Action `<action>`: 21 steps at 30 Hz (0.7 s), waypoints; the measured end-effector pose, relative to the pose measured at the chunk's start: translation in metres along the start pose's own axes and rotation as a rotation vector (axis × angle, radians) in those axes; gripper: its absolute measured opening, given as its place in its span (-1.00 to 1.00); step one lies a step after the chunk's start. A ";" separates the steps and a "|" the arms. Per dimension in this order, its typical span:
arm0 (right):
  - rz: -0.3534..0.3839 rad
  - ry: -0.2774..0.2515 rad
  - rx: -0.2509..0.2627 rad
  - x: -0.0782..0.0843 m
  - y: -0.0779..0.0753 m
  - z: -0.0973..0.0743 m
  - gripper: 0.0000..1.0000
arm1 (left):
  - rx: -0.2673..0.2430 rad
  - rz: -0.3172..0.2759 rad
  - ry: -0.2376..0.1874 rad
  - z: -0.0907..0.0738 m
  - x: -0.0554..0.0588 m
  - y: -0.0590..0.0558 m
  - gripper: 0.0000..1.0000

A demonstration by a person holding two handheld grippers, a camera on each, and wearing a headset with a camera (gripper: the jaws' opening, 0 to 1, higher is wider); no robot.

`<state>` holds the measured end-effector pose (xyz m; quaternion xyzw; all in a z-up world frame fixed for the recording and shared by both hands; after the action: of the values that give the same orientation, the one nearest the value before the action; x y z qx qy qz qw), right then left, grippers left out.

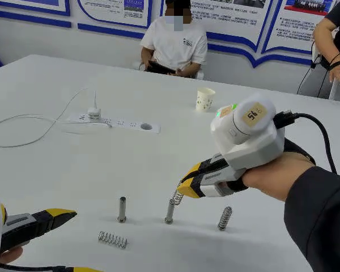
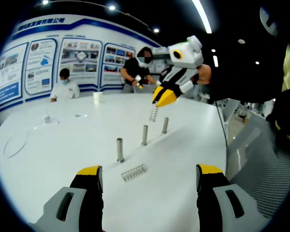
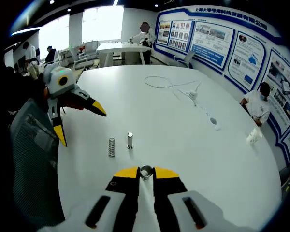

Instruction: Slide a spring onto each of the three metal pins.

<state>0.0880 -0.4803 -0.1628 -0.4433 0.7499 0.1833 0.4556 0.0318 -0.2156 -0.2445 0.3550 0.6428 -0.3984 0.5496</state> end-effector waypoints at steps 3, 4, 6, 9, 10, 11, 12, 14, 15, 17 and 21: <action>0.003 0.003 0.003 0.000 -0.003 0.003 -0.77 | -0.002 0.000 0.000 0.000 0.000 0.000 0.61; 0.004 0.004 0.004 0.000 -0.004 0.004 -0.77 | -0.003 0.000 0.000 -0.001 0.000 0.000 0.61; 0.006 0.004 0.004 0.000 -0.005 0.005 -0.77 | -0.004 -0.001 0.001 -0.001 0.000 0.000 0.61; 0.008 0.014 0.000 0.001 -0.006 0.008 -0.77 | -0.006 -0.001 0.000 -0.001 0.000 0.000 0.61; 0.007 0.017 -0.002 0.001 -0.006 0.009 -0.77 | -0.007 -0.002 0.000 -0.001 0.000 0.000 0.61; 0.006 0.020 -0.002 0.002 -0.007 0.009 -0.77 | -0.007 -0.001 0.000 -0.001 0.000 0.000 0.61; 0.008 0.024 -0.003 0.002 -0.007 0.010 -0.77 | -0.007 0.000 0.001 -0.001 0.000 0.000 0.61; 0.010 0.027 -0.004 0.002 -0.008 0.011 -0.77 | -0.008 -0.001 0.001 -0.001 0.000 0.000 0.61; 0.011 0.029 -0.004 0.003 -0.008 0.011 -0.77 | -0.008 -0.001 0.001 -0.001 0.000 0.000 0.61; 0.013 0.033 -0.006 0.004 -0.008 0.012 -0.77 | -0.010 -0.001 0.002 -0.002 0.000 0.000 0.61; 0.015 0.041 -0.009 0.005 -0.009 0.015 -0.77 | -0.011 -0.002 0.003 -0.002 0.001 0.000 0.61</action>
<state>0.1021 -0.4773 -0.1733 -0.4434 0.7615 0.1809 0.4368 0.0313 -0.2136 -0.2450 0.3519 0.6462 -0.3950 0.5501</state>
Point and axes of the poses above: the centre of the closed fingertips' face, and the gripper's own axes: z roughly forward along the fingers, y roughly to its left, x roughly out of its underside, the point moved 10 cm from there along -z, roughly backward along the fingers, and after that the axes turned 15 degrees about -y, right-handed, at the moved point
